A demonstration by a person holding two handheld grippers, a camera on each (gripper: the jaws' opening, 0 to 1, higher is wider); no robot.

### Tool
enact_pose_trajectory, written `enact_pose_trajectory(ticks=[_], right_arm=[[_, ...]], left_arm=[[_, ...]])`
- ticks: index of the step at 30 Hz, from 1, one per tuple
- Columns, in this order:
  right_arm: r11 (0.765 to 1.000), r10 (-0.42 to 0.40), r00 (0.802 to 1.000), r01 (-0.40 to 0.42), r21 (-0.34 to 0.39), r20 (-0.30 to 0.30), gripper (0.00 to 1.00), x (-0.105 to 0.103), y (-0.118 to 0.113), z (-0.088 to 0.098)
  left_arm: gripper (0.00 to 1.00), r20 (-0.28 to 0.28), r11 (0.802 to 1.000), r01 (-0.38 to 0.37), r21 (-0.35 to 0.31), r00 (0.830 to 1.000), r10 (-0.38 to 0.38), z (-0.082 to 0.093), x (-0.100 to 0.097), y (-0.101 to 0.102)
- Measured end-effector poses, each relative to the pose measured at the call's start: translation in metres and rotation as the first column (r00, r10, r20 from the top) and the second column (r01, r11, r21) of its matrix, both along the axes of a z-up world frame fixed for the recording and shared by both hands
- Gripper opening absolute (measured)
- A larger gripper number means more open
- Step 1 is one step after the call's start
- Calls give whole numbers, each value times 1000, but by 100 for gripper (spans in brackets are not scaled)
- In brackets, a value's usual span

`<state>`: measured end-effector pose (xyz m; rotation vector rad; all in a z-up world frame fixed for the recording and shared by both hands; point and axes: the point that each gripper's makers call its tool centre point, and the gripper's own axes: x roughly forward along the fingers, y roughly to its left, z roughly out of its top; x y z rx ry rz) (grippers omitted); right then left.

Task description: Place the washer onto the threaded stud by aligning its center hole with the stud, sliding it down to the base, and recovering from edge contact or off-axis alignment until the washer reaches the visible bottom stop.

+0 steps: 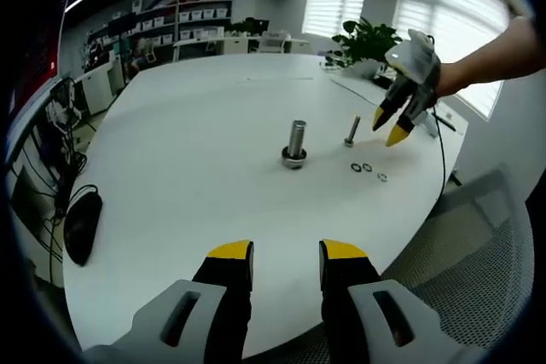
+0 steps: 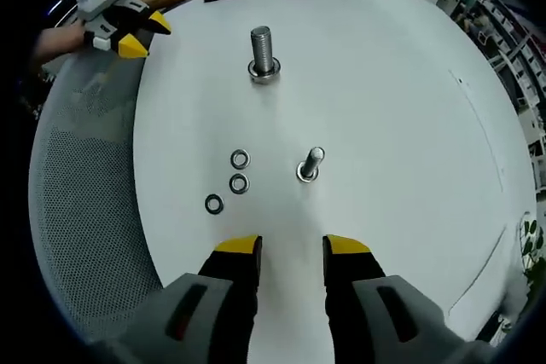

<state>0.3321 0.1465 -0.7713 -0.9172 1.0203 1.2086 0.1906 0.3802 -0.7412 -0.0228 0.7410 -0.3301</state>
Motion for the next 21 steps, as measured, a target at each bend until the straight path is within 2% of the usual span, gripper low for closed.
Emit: enact_pose_trajectory(ticks=[8, 21], right_arm=[[1000, 12, 1000, -11, 2, -15, 31, -12, 6, -2], [997, 77, 996, -77, 10, -45, 31, -43, 17, -4]], left_arm=[[29, 7, 1000, -4, -1, 1000, 4, 1, 1, 0], [29, 8, 1000, -2, -2, 1000, 2, 1, 0, 0]])
